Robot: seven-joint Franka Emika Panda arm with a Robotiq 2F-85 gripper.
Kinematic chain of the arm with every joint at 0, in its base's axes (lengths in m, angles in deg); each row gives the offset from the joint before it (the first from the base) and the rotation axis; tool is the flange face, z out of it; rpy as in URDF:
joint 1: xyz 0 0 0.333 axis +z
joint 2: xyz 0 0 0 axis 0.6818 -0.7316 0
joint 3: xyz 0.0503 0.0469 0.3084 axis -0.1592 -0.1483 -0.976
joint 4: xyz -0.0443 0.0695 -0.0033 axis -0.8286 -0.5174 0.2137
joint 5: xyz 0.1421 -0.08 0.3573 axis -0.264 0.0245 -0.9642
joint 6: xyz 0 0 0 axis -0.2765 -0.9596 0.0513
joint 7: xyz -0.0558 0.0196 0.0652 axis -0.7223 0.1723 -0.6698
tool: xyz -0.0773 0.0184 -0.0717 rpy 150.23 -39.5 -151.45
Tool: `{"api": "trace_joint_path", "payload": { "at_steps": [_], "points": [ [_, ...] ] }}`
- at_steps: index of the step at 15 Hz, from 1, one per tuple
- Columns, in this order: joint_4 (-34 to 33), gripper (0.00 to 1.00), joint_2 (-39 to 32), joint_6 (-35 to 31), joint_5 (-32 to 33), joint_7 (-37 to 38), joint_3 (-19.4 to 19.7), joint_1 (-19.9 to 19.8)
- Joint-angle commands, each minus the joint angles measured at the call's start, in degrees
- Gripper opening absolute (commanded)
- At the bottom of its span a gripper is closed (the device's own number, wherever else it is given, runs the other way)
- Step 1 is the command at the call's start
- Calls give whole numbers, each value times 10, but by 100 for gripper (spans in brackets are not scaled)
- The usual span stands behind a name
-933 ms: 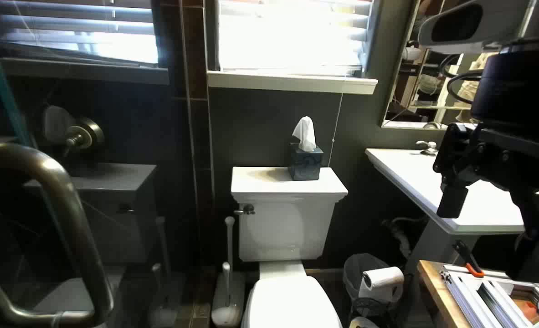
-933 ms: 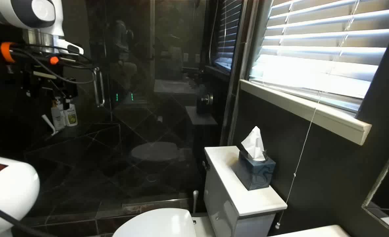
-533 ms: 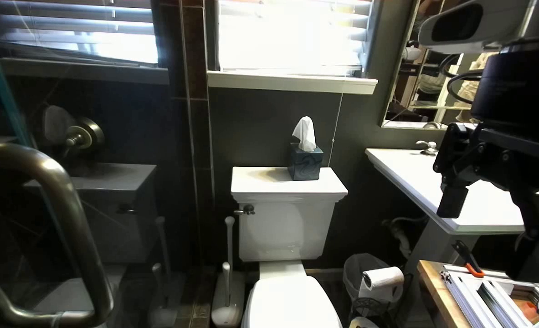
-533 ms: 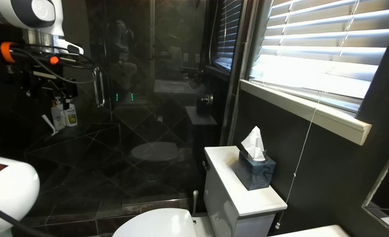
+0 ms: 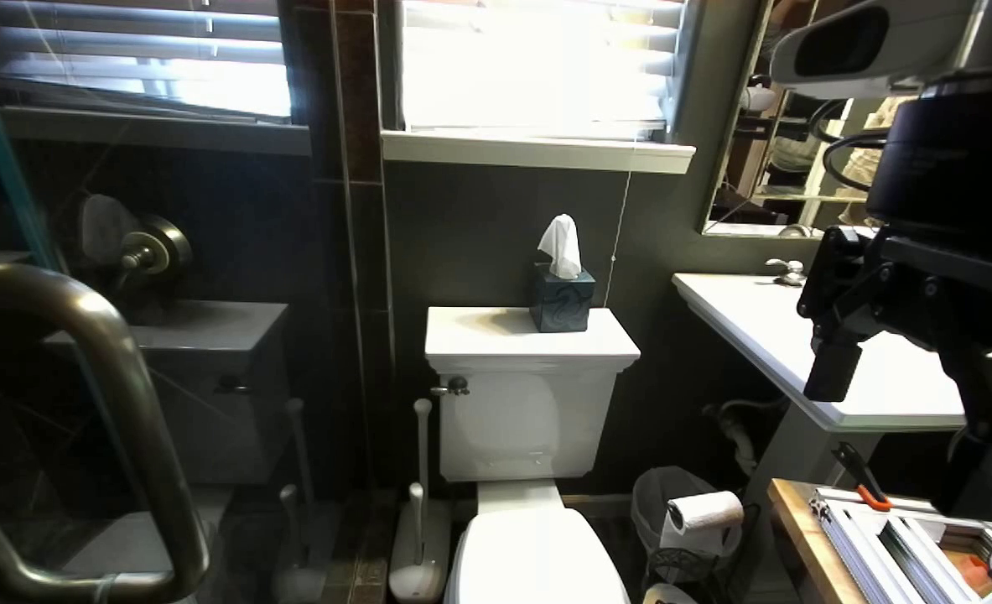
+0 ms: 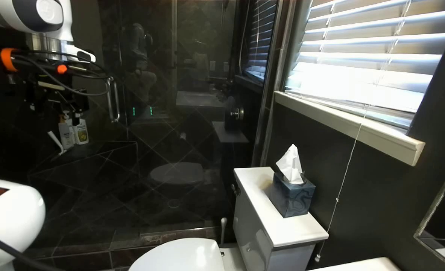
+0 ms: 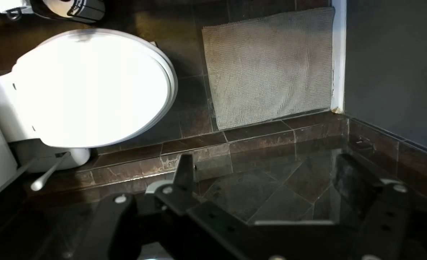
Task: Flush the toilet
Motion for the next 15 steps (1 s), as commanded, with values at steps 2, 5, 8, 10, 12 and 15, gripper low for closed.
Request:
{"api": "trace_joint_path", "payload": {
  "at_steps": [2,5,8,10,12,15],
  "points": [
    [-6,100,-44,-80,4,34,2,-37],
    [-9,100,-112,-187,28,62,15,-85],
    [-14,100,-192,-291,59,92,33,-135],
    [-22,100,-248,-348,80,124,47,-165],
    [-38,100,-305,-389,92,161,64,-188],
    [-75,66,-387,-437,112,237,86,-204]
  ]
}}
